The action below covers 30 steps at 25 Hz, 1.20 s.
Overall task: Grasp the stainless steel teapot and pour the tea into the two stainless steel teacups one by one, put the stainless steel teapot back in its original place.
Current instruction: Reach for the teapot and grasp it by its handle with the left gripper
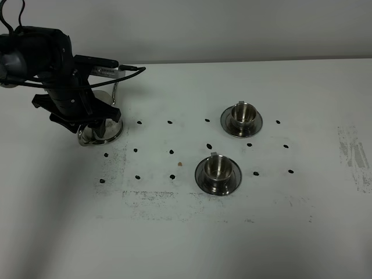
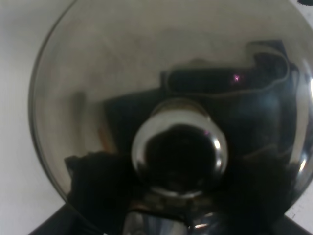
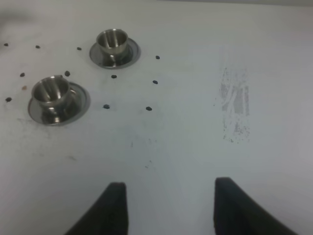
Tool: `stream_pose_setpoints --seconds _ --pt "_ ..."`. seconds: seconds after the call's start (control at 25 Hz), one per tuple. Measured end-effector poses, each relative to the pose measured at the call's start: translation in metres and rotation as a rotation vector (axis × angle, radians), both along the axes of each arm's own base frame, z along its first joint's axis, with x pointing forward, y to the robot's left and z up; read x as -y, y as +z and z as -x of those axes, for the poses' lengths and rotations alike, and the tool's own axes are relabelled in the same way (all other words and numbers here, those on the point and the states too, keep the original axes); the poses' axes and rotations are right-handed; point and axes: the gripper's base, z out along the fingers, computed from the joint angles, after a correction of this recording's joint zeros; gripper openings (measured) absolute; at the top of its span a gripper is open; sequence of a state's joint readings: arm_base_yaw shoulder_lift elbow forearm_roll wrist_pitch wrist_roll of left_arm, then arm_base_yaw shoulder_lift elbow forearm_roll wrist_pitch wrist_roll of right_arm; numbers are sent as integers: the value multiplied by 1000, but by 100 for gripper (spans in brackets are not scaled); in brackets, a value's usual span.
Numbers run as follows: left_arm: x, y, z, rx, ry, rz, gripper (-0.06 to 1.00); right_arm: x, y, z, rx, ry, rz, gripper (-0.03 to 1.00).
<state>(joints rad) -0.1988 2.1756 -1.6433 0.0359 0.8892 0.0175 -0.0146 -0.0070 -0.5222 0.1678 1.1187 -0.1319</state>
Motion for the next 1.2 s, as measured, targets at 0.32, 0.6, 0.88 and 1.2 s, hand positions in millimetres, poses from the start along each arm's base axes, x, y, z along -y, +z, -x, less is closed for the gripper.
stream_pose_setpoints --seconds 0.32,0.6,0.88,1.2 --pt "1 0 0 -1 0 1 46 0 0 0 0 0 0 39" --pt "1 0 1 -13 16 0 31 0 0 0 0 0 0 39" --pt "1 0 2 -14 15 -1 18 0 0 0 0 0 0 39" --pt "4 2 1 -9 -14 -16 18 0 0 0 0 0 0 39"
